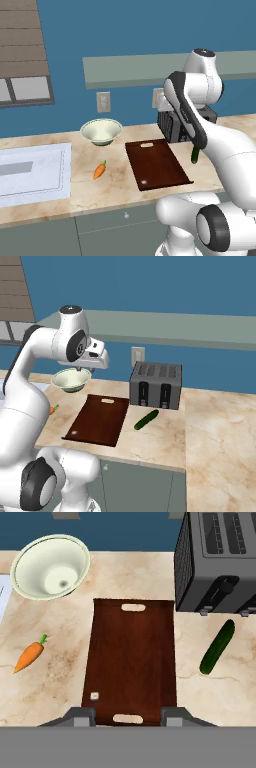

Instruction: Place the two vegetables and bowl onto the tray for setting up a vegetable dip station.

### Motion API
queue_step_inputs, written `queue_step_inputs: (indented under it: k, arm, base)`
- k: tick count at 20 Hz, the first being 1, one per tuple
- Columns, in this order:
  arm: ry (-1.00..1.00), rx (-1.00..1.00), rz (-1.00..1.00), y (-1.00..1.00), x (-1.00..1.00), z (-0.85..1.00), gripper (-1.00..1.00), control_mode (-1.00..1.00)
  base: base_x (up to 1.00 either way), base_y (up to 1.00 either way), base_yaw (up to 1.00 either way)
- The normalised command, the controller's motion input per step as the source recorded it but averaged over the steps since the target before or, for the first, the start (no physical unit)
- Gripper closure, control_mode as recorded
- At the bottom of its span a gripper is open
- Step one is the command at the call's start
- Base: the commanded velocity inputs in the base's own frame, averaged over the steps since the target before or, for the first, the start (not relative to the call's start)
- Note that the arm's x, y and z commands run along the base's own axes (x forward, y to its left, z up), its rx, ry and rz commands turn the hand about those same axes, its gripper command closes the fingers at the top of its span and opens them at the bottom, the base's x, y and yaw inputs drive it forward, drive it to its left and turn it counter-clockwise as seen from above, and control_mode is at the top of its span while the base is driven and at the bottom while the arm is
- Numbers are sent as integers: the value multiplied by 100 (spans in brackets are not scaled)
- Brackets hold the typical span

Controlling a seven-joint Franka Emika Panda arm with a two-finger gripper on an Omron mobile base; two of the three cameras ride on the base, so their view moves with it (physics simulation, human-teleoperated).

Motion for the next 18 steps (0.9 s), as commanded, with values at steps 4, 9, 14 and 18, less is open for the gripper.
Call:
queue_step_inputs:
  k: [4, 9, 14, 18]
  arm:
    - [0, 0, 0, 2, 0, -1, -100, -100]
    - [0, 1, -2, 15, -6, -8, -100, -100]
    - [0, 1, -7, 29, -12, -13, -100, -100]
    - [0, 0, -9, 38, -6, -14, -100, -100]
  base:
    - [0, 0, 0]
    - [0, 0, 0]
    - [0, 0, 0]
    - [0, 0, 0]
